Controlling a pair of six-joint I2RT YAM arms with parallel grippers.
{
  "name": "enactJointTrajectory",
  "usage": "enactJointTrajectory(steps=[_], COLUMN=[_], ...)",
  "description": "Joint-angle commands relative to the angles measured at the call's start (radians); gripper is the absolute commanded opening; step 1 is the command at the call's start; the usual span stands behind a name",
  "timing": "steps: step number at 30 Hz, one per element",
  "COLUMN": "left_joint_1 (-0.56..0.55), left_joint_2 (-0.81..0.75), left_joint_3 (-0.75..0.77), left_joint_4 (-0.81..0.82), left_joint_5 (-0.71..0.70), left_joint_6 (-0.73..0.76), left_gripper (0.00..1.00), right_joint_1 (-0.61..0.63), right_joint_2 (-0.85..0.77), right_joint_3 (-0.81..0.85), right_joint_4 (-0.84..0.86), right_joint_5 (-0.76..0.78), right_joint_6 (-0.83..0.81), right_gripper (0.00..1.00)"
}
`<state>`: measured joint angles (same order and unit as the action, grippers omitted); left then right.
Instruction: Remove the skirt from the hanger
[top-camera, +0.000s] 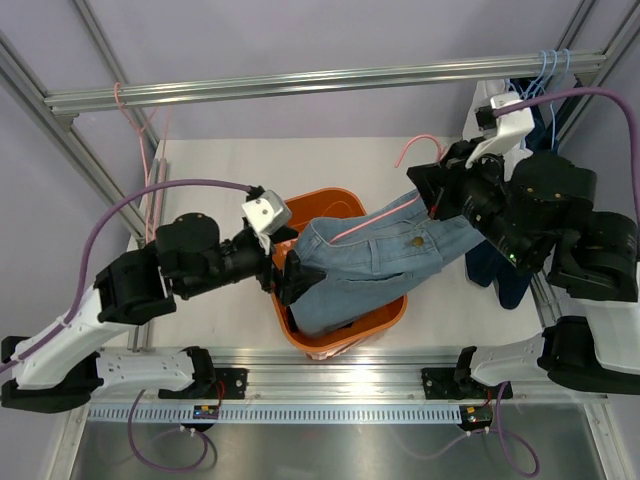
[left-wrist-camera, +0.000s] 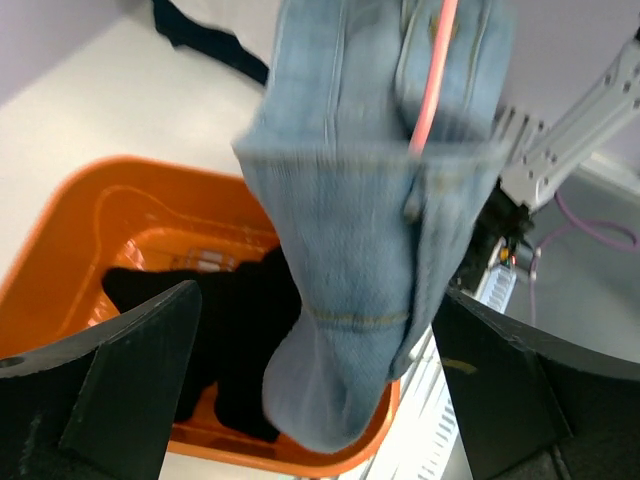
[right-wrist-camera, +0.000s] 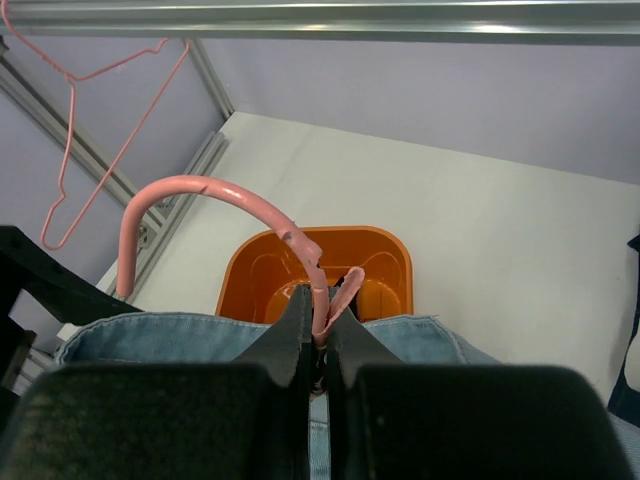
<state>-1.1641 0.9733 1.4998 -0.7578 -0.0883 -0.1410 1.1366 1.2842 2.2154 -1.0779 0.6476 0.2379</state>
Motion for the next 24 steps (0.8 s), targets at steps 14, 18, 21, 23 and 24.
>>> enactJointTrajectory(steps=[14,18,21,23,24], left_joint_1=[-0.008,-0.006,-0.008,-0.006,-0.006], left_joint_2=[-0.041,-0.1,-0.12,-0.119,-0.119], left_joint_3=[-0.084,-0.15,-0.193,-0.205,-0.21], left_joint_4=[0.054,0.13,0.169,0.169,0.169], left_joint_5=[-0.059,-0.163,-0.166,-0.194,-0.211], left_joint_6=[-0.045,-0.091,-0.103,-0.12,-0.121], left_gripper=[0.0,0.0,0.0,0.0,0.0], right_joint_1=[0.003,-0.003,-0.011,-0.012,-0.012], right_joint_2=[0.026,-0.029,-0.072,-0.079,-0.074], right_joint_3=[0.133,0.057,0.03,0.05,0.091], right_joint_4=[-0.06,-0.044,-0.011,-0.034,-0.062], right_joint_5=[0.236,0.314,0.319,0.38,0.411], right_joint_6=[-0.019,0.006,0.031,0.073,0.089], right_gripper=[0.0,0.0,0.0,0.0,0.0])
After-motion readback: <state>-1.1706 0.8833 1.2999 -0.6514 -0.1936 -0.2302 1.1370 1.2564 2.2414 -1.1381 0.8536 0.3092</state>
